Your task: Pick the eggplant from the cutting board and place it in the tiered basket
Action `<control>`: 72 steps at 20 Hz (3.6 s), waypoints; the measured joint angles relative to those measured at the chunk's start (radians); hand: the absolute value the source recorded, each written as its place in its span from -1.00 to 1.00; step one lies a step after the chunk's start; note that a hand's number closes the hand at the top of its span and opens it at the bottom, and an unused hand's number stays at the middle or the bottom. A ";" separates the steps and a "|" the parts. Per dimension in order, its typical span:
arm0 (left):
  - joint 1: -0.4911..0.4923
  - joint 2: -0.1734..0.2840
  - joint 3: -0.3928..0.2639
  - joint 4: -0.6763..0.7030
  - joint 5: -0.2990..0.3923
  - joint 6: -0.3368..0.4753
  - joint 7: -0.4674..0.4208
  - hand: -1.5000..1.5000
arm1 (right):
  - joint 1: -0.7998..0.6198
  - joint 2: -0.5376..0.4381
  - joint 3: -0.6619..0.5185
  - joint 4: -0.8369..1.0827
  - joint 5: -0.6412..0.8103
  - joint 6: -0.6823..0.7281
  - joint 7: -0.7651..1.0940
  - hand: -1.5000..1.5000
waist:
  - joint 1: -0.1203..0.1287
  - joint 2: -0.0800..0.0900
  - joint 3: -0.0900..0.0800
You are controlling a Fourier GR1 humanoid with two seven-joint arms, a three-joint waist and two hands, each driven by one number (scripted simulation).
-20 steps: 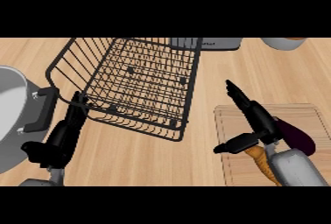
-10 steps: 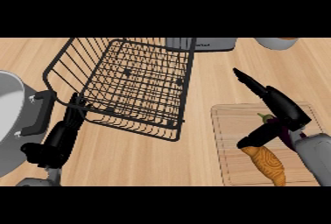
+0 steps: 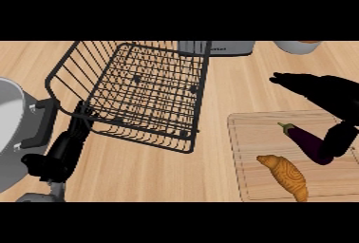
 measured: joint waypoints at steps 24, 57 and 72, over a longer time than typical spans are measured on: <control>-0.062 -0.049 0.035 0.089 -0.034 -0.041 -0.017 0.00 | 0.167 0.037 0.044 -0.251 0.231 0.187 0.411 -1.00 | 0.019 0.007 0.006; -0.071 -0.092 0.084 0.095 -0.086 -0.083 -0.008 0.00 | 0.251 0.207 -0.035 0.255 0.551 -0.100 -0.036 1.00 | 0.024 0.008 0.003; -0.071 -0.103 0.111 0.100 -0.103 -0.103 0.006 0.00 | 0.295 0.286 -0.105 0.198 0.616 -0.199 -0.107 1.00 | 0.015 0.006 0.003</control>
